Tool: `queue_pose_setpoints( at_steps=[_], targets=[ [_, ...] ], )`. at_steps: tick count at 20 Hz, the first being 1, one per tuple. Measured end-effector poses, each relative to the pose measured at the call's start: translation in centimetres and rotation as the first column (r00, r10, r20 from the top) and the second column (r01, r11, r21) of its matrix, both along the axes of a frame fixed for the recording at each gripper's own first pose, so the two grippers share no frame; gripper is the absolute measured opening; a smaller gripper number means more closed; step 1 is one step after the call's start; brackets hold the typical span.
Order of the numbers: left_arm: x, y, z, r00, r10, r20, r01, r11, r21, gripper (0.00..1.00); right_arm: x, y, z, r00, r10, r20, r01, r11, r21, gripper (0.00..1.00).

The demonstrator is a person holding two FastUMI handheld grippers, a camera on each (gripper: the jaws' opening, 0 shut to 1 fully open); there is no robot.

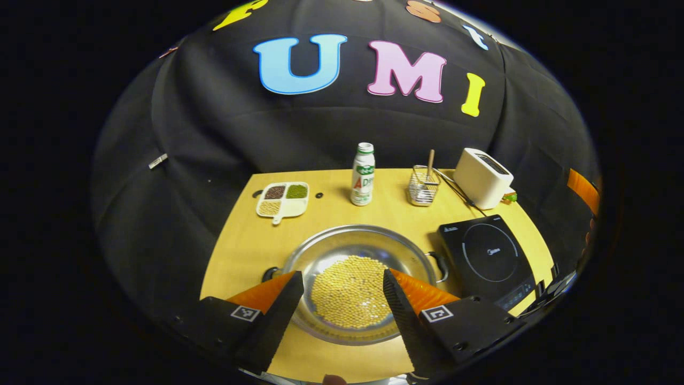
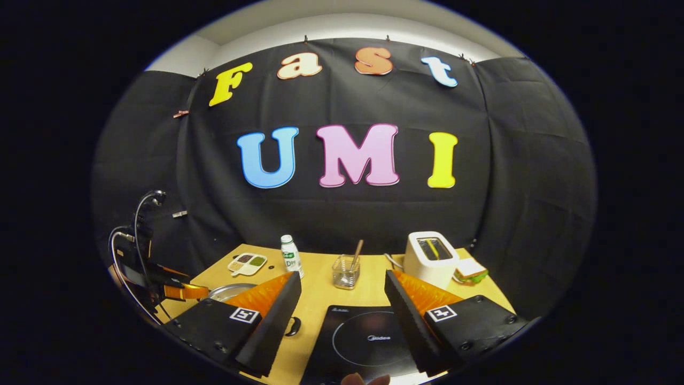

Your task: First push the handle of the pot to place it horizontally, then grasp the pot with both hands and set it on the induction cooktop.

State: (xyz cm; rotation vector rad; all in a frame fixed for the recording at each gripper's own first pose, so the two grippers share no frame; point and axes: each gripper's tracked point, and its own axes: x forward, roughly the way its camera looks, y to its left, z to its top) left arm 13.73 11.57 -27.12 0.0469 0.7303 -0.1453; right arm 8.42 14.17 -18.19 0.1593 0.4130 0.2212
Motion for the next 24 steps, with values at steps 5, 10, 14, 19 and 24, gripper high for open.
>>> queue_pose_setpoints(
  at_steps=[5,10,14,19,24],
  targets=[
    [1.9,5.9,-5.1,0.993,0.053,-0.106,-0.052,0.999,0.012,0.93,1.4,6.6,-7.4,0.965,0.08,-0.251,-0.061,0.995,0.082,0.98],
    [3.7,8.1,-11.2,0.974,0.056,-0.218,-0.063,0.998,-0.025,0.94,0.7,11.7,-15.7,0.869,0.157,-0.469,-0.132,0.988,0.086,0.99],
    [4.3,8.6,-14.5,0.958,0.038,-0.286,-0.053,0.998,-0.043,0.93,-0.8,14.8,-21.7,0.782,0.197,-0.591,-0.2,0.978,0.061,0.98],
    [4.6,8.5,-15.8,0.948,0.027,-0.318,-0.046,0.997,-0.055,0.9,-2.2,15.7,-25.8,0.731,0.155,-0.665,-0.205,0.979,0.003,0.87],
    [4.1,8.5,-17.0,0.933,0.042,-0.358,-0.063,0.997,-0.045,0.69,-2.4,15.5,-28.0,0.673,0.1,-0.733,-0.161,0.987,-0.013,0.67]
  ],
)
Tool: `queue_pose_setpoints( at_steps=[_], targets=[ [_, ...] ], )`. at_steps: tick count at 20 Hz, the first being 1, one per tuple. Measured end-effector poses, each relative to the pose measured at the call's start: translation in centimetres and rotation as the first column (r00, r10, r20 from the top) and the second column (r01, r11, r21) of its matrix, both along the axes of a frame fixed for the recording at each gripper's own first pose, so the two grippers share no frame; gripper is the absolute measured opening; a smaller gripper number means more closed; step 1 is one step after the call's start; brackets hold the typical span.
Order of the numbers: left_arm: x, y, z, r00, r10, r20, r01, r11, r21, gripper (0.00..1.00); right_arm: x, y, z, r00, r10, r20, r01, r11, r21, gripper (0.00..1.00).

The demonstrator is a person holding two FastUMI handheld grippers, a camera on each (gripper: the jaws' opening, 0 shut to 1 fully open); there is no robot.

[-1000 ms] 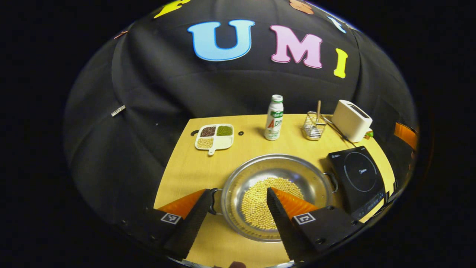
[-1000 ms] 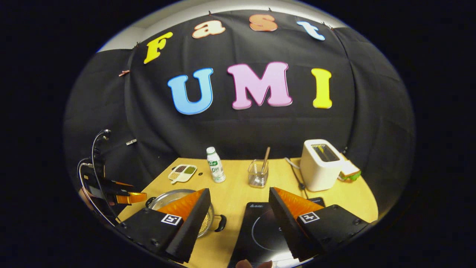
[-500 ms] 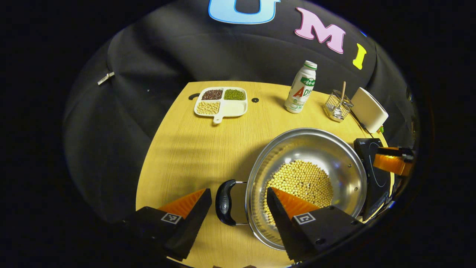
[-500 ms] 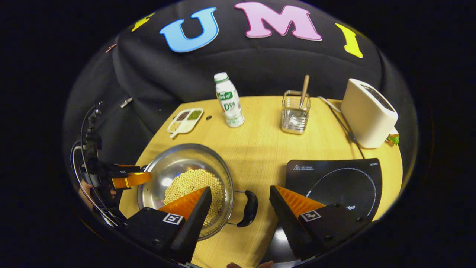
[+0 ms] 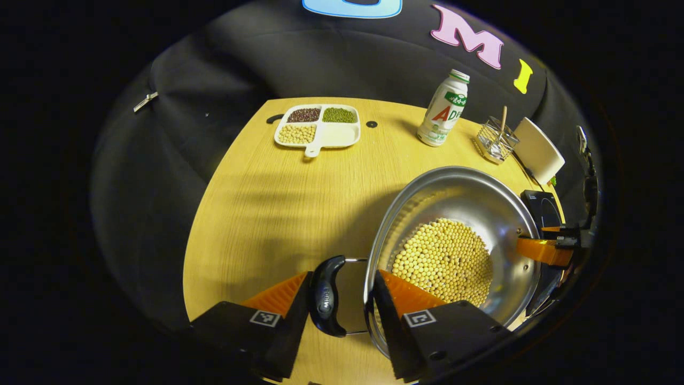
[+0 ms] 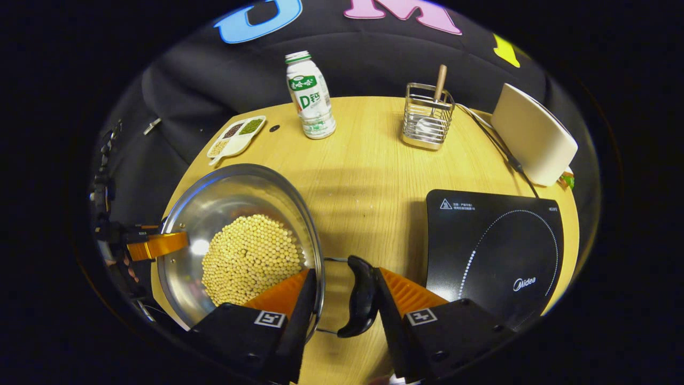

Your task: First push the handle of the pot to place it horizontally, then grasp the pot with both hands and set it on the induction cooktop.

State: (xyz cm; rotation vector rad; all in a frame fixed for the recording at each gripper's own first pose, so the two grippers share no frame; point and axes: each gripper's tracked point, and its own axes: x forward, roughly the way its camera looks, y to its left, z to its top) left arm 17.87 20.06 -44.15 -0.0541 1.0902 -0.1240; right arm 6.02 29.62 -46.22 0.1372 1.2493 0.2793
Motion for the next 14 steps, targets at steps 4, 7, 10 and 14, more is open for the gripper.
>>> queue_pose_setpoints(
  at_steps=[4,7,10,14],
  targets=[
    [0.2,-0.1,0.0,1.0,-0.008,0.019,0.009,1.0,-0.003,0.65,0.3,0.1,-0.3,1.0,0.0,-0.013,0.0,1.0,0.0,0.64],
    [-0.7,-0.3,0.9,1.0,0.025,0.01,-0.025,0.999,-0.031,0.57,0.7,0.0,1.1,0.999,0.016,0.032,-0.016,1.0,0.001,0.54],
    [-2.2,-0.7,3.4,1.0,0.029,0.006,-0.028,0.999,-0.019,0.59,0.1,-0.9,3.6,0.999,0.024,0.025,-0.024,0.999,0.021,0.54],
    [-3.4,-2.6,6.7,1.0,0.019,0.015,-0.019,1.0,-0.001,0.56,-0.5,-3.2,6.2,1.0,0.008,0.02,-0.009,0.999,0.037,0.54]
  ],
)
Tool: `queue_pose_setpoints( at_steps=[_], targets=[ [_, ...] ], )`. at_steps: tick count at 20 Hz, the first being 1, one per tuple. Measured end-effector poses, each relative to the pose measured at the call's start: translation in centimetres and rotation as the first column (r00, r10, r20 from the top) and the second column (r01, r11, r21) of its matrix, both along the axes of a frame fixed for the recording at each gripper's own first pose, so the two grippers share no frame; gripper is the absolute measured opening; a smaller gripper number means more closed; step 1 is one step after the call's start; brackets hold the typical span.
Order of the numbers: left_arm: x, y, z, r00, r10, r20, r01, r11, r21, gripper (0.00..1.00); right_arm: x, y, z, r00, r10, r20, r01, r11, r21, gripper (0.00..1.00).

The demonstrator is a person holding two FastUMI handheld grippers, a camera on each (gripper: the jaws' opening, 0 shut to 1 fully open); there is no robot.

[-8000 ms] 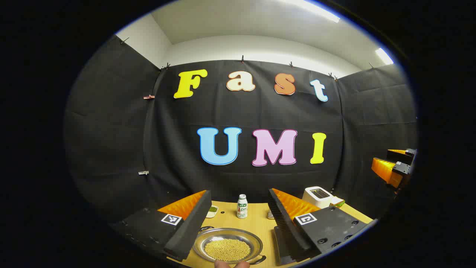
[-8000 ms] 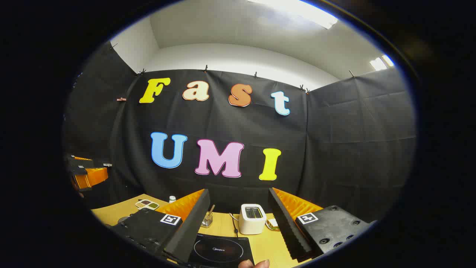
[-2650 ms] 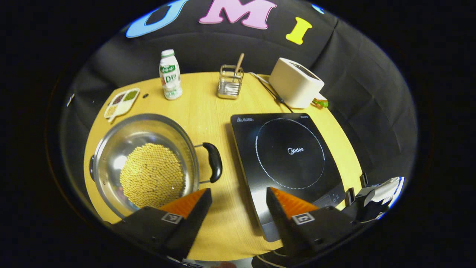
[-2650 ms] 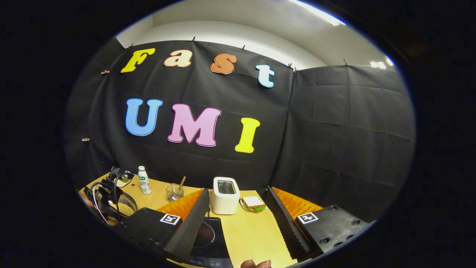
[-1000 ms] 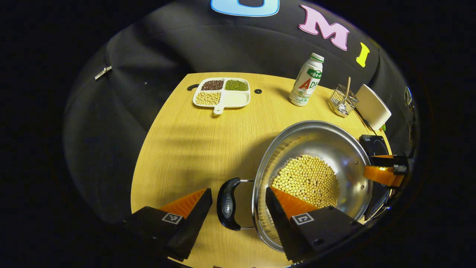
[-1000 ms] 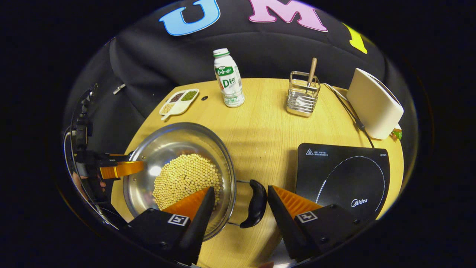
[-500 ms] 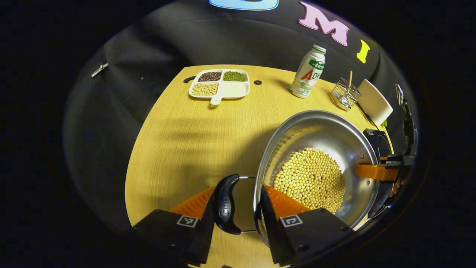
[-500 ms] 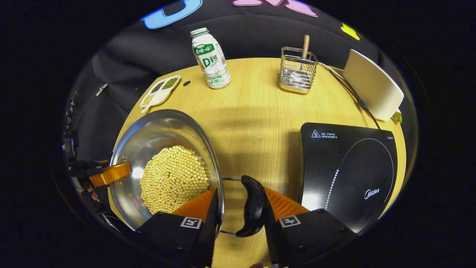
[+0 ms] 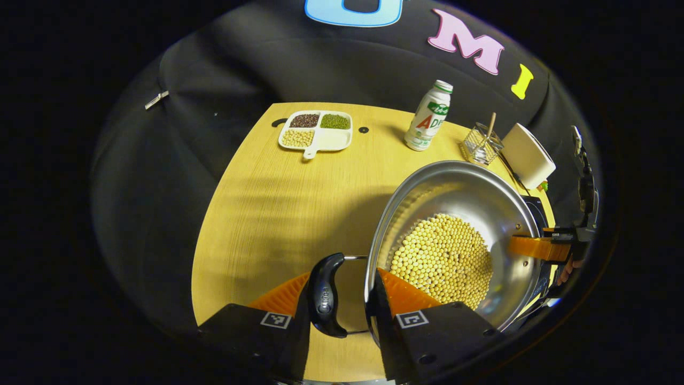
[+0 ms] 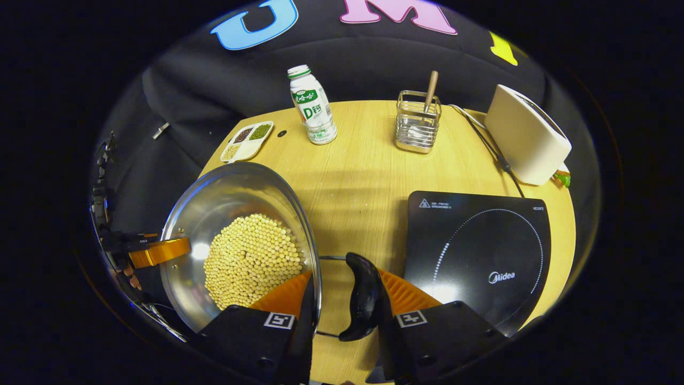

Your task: First push the handle of the pot to place it horizontally, then grasp the pot with both hands and set it on the induction cooktop.

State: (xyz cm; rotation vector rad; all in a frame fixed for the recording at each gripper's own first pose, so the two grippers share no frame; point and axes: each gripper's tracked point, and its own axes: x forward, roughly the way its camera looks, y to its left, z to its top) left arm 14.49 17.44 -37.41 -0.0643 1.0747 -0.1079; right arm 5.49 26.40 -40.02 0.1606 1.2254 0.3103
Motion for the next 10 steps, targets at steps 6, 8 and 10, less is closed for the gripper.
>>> queue_pose_setpoints(
  at_steps=[6,8,10],
  targets=[
    [-1.4,-4.4,3.4,1.0,-0.02,0.01,0.02,1.0,0.006,0.57,-0.9,-5.0,3.0,1.0,-0.024,-0.007,0.024,1.0,0.003,0.54],
    [-1.8,-6.2,4.3,1.0,-0.027,0.016,0.026,1.0,0.009,0.57,-0.9,-6.8,3.7,1.0,-0.028,-0.007,0.028,1.0,0.003,0.58],
    [-2.1,-8.0,5.0,0.999,-0.032,0.02,0.032,0.999,0.011,0.56,-1.0,-8.6,4.1,0.999,-0.035,-0.011,0.035,0.999,0.006,0.54]
  ],
)
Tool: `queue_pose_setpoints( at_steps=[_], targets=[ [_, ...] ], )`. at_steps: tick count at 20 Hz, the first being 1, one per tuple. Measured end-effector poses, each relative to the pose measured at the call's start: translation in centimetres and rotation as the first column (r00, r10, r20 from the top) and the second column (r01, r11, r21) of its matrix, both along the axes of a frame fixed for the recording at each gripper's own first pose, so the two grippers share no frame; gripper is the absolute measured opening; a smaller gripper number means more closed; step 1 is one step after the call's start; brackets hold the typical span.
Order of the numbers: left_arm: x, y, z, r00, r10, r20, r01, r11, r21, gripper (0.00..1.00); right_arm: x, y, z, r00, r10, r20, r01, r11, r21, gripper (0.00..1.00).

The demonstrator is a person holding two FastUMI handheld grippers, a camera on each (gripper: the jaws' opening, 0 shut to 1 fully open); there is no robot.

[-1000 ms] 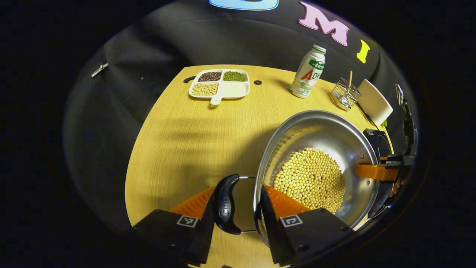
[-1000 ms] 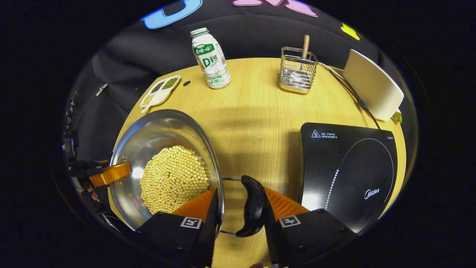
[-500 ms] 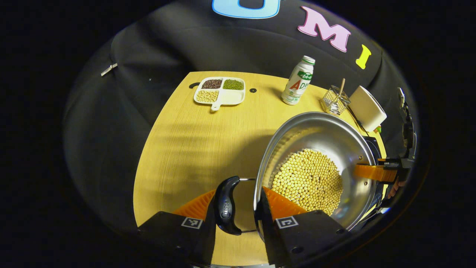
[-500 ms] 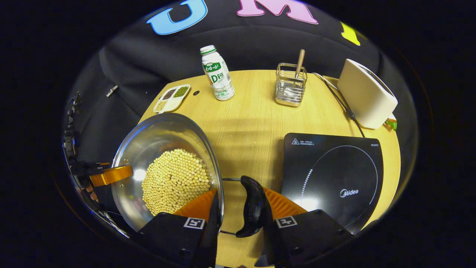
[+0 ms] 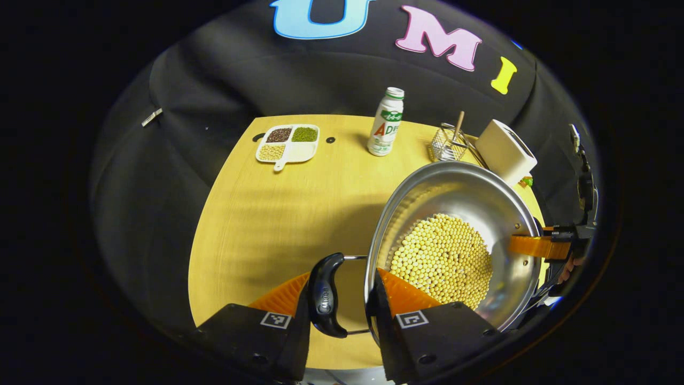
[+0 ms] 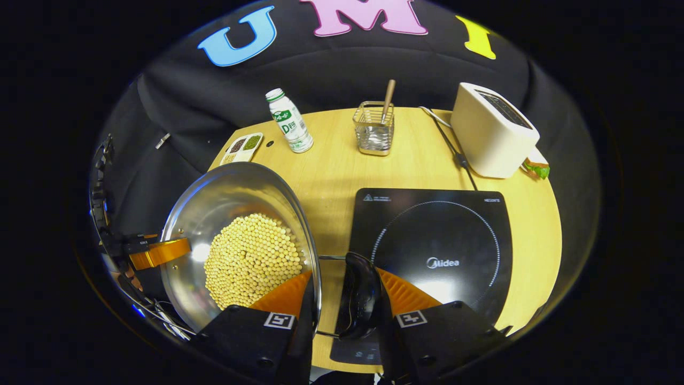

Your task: First push the handle of the pot to place it horizontally, then grasp the pot with both hands and set it on the induction cooktop.

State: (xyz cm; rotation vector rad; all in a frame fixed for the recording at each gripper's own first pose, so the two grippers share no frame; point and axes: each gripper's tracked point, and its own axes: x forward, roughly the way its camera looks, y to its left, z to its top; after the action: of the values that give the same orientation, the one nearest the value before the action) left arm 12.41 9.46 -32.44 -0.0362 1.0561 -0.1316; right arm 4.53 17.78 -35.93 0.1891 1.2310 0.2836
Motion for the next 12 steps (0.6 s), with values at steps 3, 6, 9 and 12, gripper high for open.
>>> queue_pose_setpoints(
  at_steps=[3,6,9,12],
  targets=[
    [-0.3,-3.0,0.6,1.0,-0.009,-0.001,0.009,1.0,-0.004,0.56,-0.3,-3.0,0.3,1.0,-0.012,0.0,0.012,1.0,-0.001,0.54],
    [-0.4,-6.1,0.9,1.0,-0.021,0.0,0.021,1.0,-0.006,0.57,-0.3,-6.2,0.2,1.0,-0.024,0.0,0.024,1.0,-0.005,0.54],
    [-0.2,-9.4,1.1,0.999,-0.041,0.002,0.041,0.999,-0.004,0.57,-0.3,-9.3,0.0,0.999,-0.041,-0.006,0.041,0.999,-0.006,0.53],
    [0.1,-12.7,1.1,0.998,-0.058,0.001,0.058,0.998,-0.013,0.56,0.0,-12.7,-0.3,0.998,-0.056,-0.007,0.056,0.998,-0.014,0.54]
  ],
)
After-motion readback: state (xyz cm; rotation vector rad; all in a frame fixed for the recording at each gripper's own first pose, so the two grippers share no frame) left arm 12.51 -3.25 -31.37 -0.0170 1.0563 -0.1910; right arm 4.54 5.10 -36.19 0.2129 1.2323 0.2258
